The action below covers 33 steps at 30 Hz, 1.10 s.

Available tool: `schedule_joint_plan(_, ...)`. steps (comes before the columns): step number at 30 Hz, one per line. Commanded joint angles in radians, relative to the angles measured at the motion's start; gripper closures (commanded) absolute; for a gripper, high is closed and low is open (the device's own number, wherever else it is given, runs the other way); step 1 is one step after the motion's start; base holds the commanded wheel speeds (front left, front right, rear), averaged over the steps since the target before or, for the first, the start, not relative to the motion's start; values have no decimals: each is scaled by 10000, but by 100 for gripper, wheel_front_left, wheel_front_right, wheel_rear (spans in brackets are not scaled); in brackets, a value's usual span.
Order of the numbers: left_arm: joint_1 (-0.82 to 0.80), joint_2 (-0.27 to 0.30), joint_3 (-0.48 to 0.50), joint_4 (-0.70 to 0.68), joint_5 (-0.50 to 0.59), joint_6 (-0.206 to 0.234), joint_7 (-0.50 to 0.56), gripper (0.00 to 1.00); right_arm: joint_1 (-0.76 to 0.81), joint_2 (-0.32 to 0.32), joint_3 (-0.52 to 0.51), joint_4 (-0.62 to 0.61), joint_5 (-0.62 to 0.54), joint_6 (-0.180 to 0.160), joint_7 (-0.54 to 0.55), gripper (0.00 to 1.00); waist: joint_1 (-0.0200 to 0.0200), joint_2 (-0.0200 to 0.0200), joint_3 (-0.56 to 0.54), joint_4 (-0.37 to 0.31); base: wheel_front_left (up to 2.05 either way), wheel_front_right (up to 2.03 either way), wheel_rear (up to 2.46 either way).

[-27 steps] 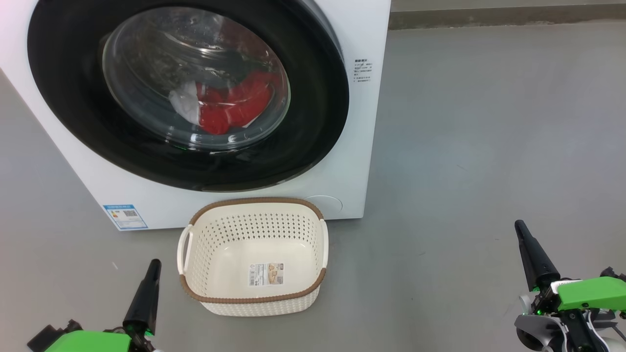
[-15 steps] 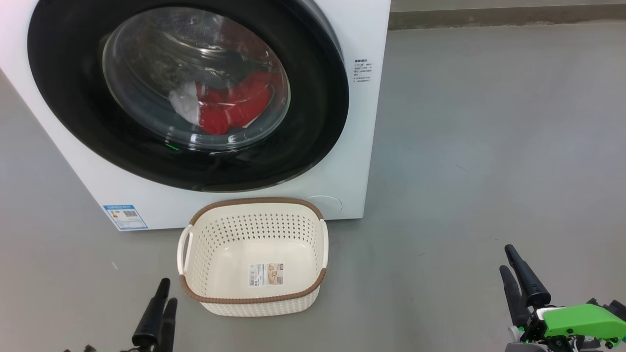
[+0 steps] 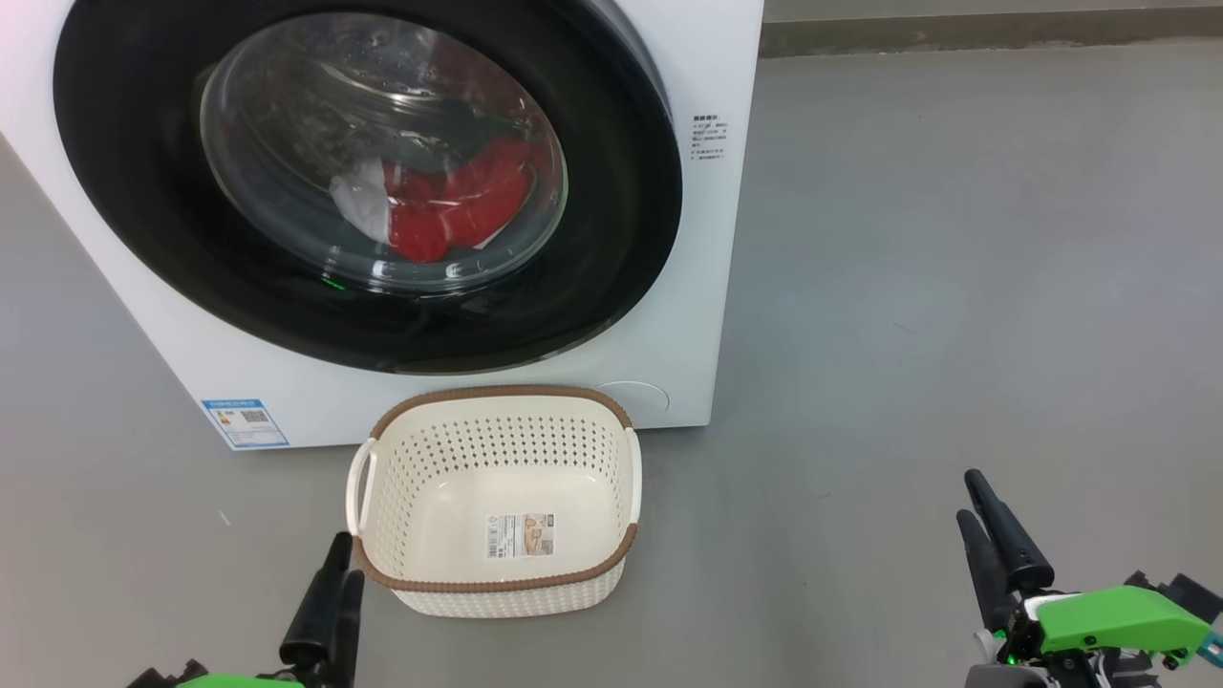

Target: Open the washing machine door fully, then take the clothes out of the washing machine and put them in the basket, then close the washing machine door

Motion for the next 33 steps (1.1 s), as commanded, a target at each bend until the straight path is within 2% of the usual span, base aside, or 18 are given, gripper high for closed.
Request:
schedule_joint_plan(1, -484, 160, -11, -314, 209, -11, -123, 0, -552, -148, 110, -305, -177, 1, -134, 0, -2, 0, 3, 2, 0, 0, 0)
schedule_joint_plan(9, -647, 220, -181, -436, 922, 27, -414, 0, -712, -198, 383, -371, -691, 0, -428, 0, -2, 0, 31, 0, 0, 0, 0)
schedule_joint_plan(17, -757, 192, -204, -684, 2076, 172, -651, 0, -859, -196, 567, -424, -1368, 0, -681, 0, -2, 0, 55, -3, 0, 0, 0)
schedule_joint_plan(25, -839, 174, -289, -830, 3095, 279, -857, 0, -982, -173, 628, -395, -2295, -1, -891, 0, -2, 0, 71, -21, 0, 0, 0)
schedule_joint_plan(33, -1025, 171, -407, -975, 4386, 377, -1121, 0, -1148, -144, 598, -440, -3784, -1, -1157, 0, -2, 0, 133, -31, 0, 0, 0)
